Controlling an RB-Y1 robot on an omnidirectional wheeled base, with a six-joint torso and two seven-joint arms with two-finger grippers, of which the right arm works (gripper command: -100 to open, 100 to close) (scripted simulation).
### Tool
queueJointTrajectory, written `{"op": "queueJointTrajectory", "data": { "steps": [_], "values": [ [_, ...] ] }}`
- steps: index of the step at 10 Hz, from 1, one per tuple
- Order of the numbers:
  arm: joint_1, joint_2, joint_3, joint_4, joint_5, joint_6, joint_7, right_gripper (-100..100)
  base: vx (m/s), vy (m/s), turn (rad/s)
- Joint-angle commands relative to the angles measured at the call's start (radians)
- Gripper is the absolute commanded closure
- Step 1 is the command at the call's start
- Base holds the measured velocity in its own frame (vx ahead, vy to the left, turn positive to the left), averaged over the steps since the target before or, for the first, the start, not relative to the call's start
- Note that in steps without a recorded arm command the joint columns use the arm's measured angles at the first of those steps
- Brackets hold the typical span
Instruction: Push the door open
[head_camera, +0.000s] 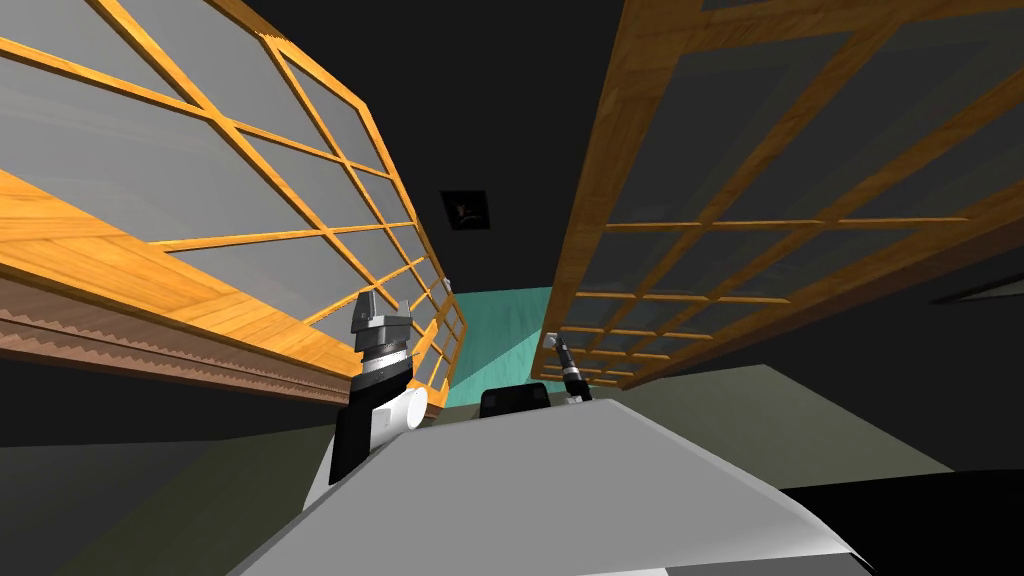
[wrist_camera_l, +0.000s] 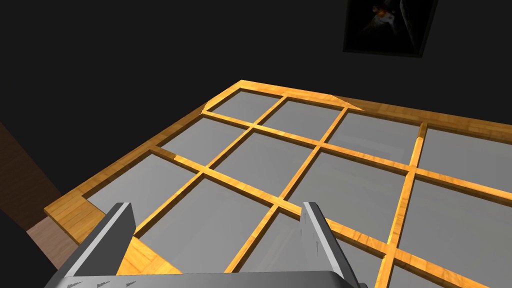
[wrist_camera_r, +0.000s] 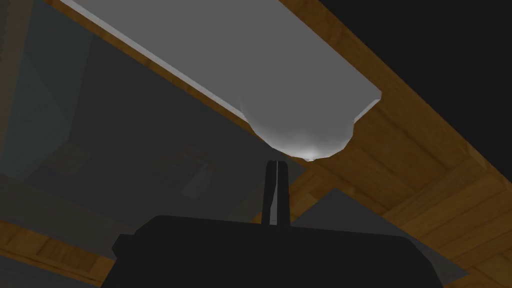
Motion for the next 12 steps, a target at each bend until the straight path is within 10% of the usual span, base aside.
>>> {"op": "queueJointTrajectory", "data": {
  "steps": [1, 2, 12],
  "values": [
    [0.000, -0.005, -0.018, 0.023, -0.027, -0.015, -0.050, 100, 0.051, -0.009, 0.104],
    [-0.003, -0.012, -0.020, 0.027, -0.003, -0.014, 0.004, -100, 0.012, 0.033, -0.024],
    [0.004, -0.065, -0.080, 0.063, 0.100, -0.051, 0.252, -100, -0.030, 0.083, -0.058]
  ]
}}
